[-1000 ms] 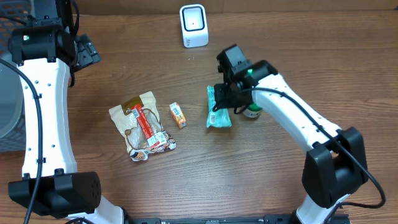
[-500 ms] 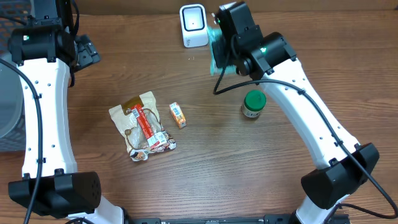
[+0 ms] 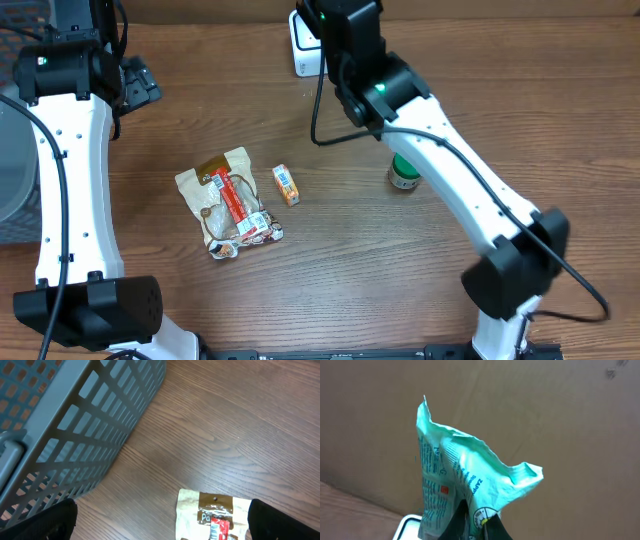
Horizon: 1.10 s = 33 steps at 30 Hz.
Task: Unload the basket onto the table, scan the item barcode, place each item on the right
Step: 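Lift the wipes pack and carry it to the white scanner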
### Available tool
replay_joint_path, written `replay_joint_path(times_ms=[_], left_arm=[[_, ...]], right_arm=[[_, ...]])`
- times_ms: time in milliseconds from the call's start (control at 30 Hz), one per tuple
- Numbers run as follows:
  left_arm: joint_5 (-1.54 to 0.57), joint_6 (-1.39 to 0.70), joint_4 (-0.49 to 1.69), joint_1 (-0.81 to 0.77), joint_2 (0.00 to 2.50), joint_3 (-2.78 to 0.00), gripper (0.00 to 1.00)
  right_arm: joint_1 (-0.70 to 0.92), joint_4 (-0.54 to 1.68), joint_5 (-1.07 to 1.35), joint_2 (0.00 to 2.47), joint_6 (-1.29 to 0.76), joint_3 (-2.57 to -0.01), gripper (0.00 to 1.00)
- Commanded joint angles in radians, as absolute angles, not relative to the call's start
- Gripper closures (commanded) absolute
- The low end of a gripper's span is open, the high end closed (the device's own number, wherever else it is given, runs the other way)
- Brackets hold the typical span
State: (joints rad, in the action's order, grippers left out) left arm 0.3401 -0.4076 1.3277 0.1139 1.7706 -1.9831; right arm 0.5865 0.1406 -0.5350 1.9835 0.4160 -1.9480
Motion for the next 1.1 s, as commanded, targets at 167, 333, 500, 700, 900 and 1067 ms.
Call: replay_joint_path(times_ms=[167,333,500,700,900,1067], left_arm=[[0.339,-0.396,1.328,0.115,1.745,-2.003,0.00],[0.339,-0.396,1.328,0.115,1.745,-2.003,0.00],[0.339,-0.396,1.328,0.115,1.745,-2.003,0.00],[0.339,-0.396,1.328,0.115,1.745,-2.003,0.00],[0.339,-0.396,1.328,0.115,1.745,-2.003,0.00],[0.340,-0.396,1.328,0.115,1.745,-2.003,0.00]], right_arm=[[0.535,-0.338,-0.558,2.282,0.484,-1.967,0.96],[0.496,-0.492,-0.530,2.402,0.464,-1.967,0.96],[0.463,-0.485,-0.460,2.463,0.283,-1.967,0.96],[0.439,-0.504,-0.417,2.471,0.114,-1.967,0.96],[0.438,-0.528,-0.417,2.477,0.104,-1.967,0.96],[0.439,-0.531,-0.417,2.506,0.104,-1.967,0.96]])
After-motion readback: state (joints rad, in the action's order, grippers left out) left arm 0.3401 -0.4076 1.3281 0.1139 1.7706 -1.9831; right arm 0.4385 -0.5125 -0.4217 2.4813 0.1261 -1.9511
